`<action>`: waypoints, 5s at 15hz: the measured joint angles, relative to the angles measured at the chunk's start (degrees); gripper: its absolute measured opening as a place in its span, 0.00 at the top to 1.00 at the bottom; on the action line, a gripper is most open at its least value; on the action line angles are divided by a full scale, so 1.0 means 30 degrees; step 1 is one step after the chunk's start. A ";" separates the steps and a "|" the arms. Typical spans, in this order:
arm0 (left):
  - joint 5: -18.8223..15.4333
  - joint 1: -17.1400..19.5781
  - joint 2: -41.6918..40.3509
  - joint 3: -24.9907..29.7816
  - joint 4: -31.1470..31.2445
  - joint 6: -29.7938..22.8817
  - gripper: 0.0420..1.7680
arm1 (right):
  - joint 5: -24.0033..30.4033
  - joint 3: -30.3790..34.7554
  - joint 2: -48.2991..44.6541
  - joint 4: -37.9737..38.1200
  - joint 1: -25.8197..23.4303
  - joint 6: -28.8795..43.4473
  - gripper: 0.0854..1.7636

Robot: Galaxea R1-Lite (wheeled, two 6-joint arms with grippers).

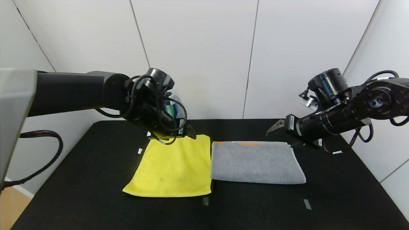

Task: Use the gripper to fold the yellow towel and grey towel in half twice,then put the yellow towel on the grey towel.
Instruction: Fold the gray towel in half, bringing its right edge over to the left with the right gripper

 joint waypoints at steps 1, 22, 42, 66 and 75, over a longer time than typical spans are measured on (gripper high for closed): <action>-0.0041 0.0325 -0.0488 0.0516 -0.0016 0.0244 0.07 | -0.0016 0.0008 -0.0110 0.0024 0.0414 0.0284 0.08; -0.0870 -0.1052 -0.2158 0.3003 -0.0301 -0.0028 0.03 | -0.1613 0.3088 0.2987 -0.0841 -0.2966 -0.0512 0.04; -0.0906 -0.1028 -0.2137 0.2905 -0.0293 -0.0037 0.03 | -0.1577 0.1000 0.5384 -0.0715 -0.2759 -0.0475 0.04; -0.0906 -0.0870 -0.2129 0.3044 -0.0301 -0.0057 0.03 | -0.1569 0.1268 0.5644 -0.0557 -0.2832 -0.0301 0.98; -0.0931 -0.0963 -0.2048 0.2869 -0.0301 -0.0041 0.03 | -0.1414 0.1093 0.4478 0.0382 -0.5100 -0.1215 0.98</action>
